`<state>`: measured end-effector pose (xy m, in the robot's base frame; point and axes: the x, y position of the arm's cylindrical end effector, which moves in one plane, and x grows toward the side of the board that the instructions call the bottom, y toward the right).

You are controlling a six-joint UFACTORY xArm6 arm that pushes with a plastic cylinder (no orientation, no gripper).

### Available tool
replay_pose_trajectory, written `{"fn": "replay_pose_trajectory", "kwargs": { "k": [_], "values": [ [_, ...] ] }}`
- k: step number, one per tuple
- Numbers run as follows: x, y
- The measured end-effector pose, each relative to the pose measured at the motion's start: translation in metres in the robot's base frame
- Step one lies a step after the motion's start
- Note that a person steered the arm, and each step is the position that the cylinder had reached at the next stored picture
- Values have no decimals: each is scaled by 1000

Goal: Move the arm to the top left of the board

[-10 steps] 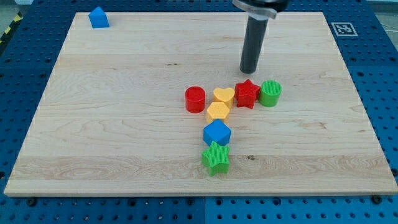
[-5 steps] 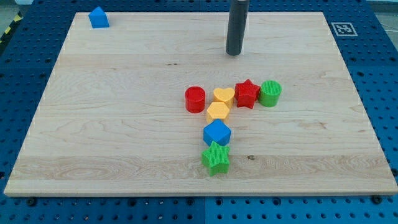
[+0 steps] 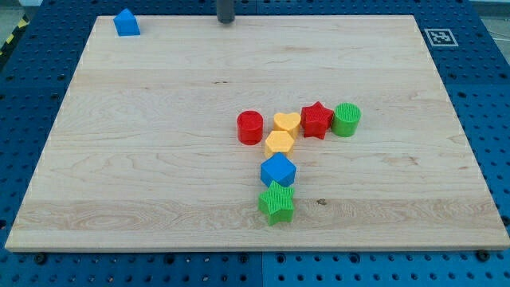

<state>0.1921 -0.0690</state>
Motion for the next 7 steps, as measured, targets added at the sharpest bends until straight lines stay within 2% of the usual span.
{"fn": "replay_pose_trajectory", "kwargs": {
  "k": [2, 4, 5, 6, 7],
  "values": [
    [0, -37],
    [1, -43],
    [29, -44],
    [64, -76],
    [76, -119]
  ]
}}
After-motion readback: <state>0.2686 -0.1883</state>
